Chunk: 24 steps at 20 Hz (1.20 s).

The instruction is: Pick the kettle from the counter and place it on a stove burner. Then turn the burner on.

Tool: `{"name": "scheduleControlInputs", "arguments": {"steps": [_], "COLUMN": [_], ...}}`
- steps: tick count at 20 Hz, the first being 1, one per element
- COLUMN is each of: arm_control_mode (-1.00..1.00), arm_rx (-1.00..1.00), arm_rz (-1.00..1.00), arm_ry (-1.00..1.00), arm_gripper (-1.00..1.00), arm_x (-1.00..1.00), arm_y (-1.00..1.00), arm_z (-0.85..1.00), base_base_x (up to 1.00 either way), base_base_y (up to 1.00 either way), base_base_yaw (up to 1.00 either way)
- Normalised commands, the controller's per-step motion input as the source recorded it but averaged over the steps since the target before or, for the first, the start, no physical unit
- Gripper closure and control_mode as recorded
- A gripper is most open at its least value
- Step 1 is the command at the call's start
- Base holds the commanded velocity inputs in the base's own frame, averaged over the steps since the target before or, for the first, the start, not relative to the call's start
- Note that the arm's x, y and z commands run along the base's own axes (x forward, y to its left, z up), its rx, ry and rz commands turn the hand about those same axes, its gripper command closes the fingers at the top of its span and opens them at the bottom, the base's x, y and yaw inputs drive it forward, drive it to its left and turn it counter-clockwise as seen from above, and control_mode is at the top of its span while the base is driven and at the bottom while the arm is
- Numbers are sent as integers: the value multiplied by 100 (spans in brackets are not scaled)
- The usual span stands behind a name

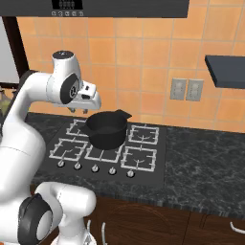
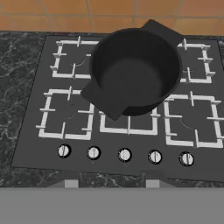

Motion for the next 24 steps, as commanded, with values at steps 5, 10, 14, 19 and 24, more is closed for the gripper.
{"name": "scheduleControlInputs", "arguments": {"steps": [5, 10, 14, 19, 24], "arm_control_mode": [-100, -100, -100, -100, -100], "arm_rx": [1, 0, 0, -2, -1], "arm_rz": [0, 0, 0, 0, 0], "arm_ry": [-2, -6, -4, 0, 0], "arm_gripper": [-100, -100, -100, -100, -100], "arm_x": [-40, -51, -32, -7, 3], "arm_y": [53, 100, 100, 100, 100], "arm_z": [-8, -15, -26, -51, -51], "base_base_x": [0, 0, 0, 0, 0], "base_base_y": [0, 0, 0, 0, 0], "base_base_yaw": [0, 0, 0, 0, 0]}}
